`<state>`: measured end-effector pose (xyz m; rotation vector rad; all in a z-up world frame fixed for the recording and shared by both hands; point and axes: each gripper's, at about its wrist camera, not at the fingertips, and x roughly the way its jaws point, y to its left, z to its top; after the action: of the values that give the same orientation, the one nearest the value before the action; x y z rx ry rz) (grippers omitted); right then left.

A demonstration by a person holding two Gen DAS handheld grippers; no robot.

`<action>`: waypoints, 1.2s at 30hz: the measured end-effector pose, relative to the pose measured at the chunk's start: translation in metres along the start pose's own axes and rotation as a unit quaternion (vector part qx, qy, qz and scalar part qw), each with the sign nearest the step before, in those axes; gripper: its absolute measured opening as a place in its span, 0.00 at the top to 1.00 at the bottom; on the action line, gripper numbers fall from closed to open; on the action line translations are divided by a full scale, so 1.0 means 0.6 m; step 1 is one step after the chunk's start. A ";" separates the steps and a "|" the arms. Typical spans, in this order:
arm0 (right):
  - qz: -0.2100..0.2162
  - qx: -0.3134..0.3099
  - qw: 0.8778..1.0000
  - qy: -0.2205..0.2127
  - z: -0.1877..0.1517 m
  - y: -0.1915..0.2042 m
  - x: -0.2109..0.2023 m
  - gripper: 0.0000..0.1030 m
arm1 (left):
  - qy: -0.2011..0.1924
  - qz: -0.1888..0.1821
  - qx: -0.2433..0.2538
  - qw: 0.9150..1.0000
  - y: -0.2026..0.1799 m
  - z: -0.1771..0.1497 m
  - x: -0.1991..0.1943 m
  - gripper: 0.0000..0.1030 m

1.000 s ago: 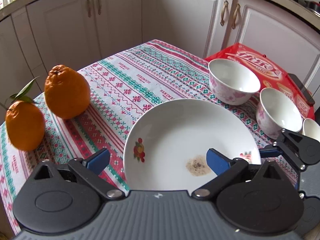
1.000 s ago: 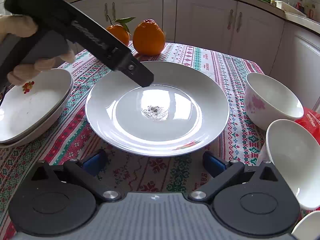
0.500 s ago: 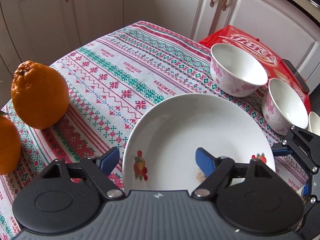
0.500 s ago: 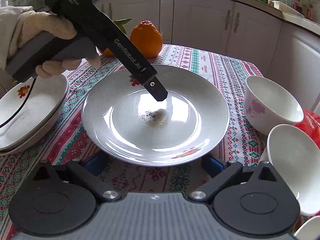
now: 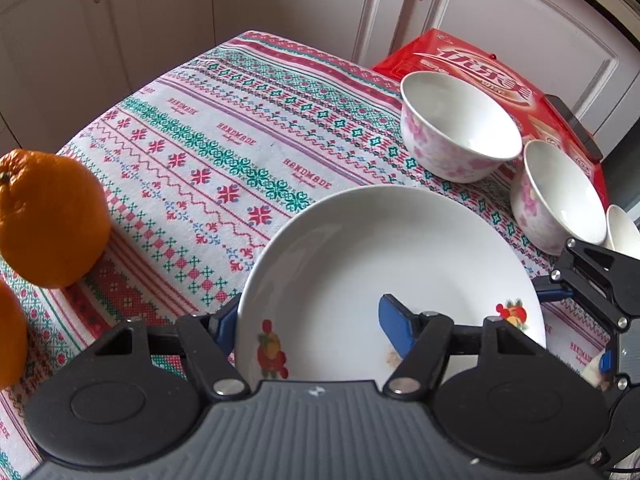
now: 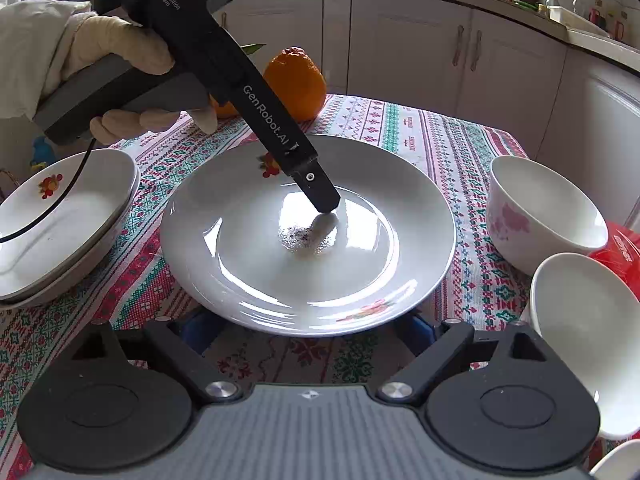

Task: Organize plates and bowls
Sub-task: 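Grasp the rim of the stained white plate with the left tool, then lift the stained plate with the left tool toward the plate stack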

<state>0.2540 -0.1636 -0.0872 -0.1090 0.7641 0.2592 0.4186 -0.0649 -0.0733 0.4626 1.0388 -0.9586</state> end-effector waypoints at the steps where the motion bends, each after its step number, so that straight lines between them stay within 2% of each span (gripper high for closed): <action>1: 0.001 0.000 1.000 -0.001 0.000 0.000 0.000 0.09 | 0.002 -0.001 0.002 1.000 0.000 0.001 0.000 0.33; 7: 0.001 -0.002 1.000 -0.001 0.000 0.002 -0.002 0.10 | 0.004 -0.001 0.002 1.000 0.006 0.003 0.000 0.38; 18: 0.012 -0.005 1.000 -0.001 0.001 0.000 -0.012 0.11 | 0.002 0.009 0.000 1.000 -0.005 -0.009 -0.013 0.39; 36: 0.039 -0.043 0.998 -0.025 0.008 0.023 -0.084 0.11 | -0.033 0.034 -0.031 0.998 -0.048 -0.053 -0.105 0.40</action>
<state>0.2186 -0.1594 -0.0486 -0.1540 0.7080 0.3681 0.3673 -0.0289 -0.0296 0.4105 0.9838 -0.8731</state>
